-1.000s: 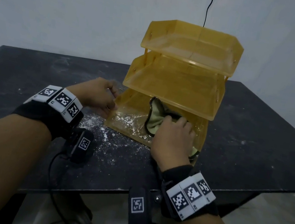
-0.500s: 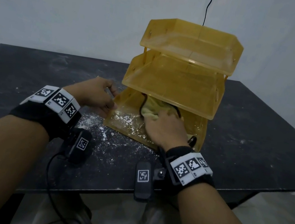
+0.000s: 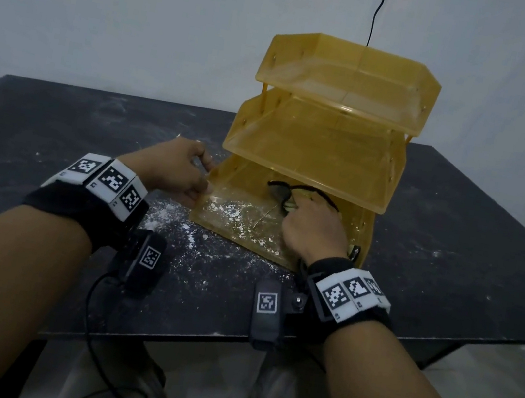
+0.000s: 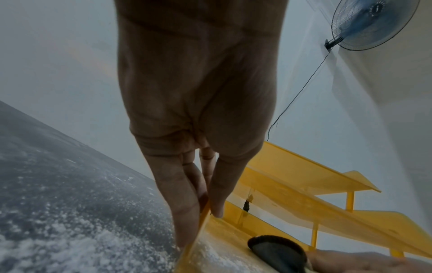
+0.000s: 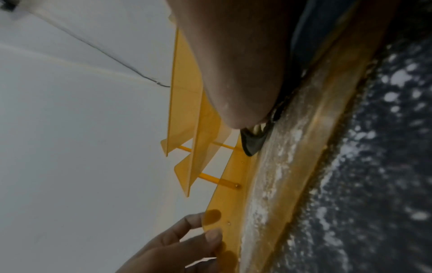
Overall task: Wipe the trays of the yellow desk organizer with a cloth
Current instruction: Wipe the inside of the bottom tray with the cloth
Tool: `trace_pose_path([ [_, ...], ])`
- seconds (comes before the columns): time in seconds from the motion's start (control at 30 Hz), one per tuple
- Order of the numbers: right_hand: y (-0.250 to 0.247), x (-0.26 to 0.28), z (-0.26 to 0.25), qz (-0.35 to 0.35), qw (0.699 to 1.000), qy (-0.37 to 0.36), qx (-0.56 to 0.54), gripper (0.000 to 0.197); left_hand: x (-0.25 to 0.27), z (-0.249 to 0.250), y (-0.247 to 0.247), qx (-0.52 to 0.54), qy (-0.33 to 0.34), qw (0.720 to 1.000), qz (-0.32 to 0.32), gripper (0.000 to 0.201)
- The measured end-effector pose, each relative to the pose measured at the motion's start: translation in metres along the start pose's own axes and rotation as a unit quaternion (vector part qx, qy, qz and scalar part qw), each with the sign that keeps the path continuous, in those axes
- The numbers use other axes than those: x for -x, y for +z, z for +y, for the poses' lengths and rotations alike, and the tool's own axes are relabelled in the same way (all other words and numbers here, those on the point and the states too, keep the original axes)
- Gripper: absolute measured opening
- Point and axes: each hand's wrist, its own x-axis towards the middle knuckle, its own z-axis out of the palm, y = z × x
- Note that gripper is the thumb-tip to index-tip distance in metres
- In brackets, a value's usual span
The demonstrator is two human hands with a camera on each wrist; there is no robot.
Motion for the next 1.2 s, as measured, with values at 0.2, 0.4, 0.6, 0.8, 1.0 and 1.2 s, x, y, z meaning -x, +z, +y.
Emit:
trace_pose_path([
  [0.2,0.005,0.005,-0.017,-0.017,0.99,-0.139,-0.013,0.047,0.0,0.002,0.0,-0.011,0.001,1.0,0.006,0.021],
  [0.4,0.013,0.018,-0.017,0.054,0.966,-0.135,-0.215,0.038,0.005,-0.002,0.003,0.007,0.009,1.0,0.013,0.021],
  [0.6,0.018,0.002,-0.02,0.04,0.992,-0.103,-0.059,0.045,0.011,-0.005,0.0,0.026,0.02,0.999,0.015,0.019],
  [0.8,0.025,0.012,-0.048,-0.013,0.97,-0.236,-0.064,0.045,0.015,-0.004,-0.003,0.011,0.016,1.0,0.012,0.02],
  [1.0,0.013,0.023,-0.025,-0.101,0.93,-0.253,-0.245,0.037,0.024,0.001,-0.005,0.09,-0.017,0.996,-0.008,0.028],
  [1.2,0.012,-0.015,-0.034,0.073,0.977,-0.079,-0.185,0.031,0.036,0.0,-0.012,0.096,-0.017,0.995,-0.007,0.025],
])
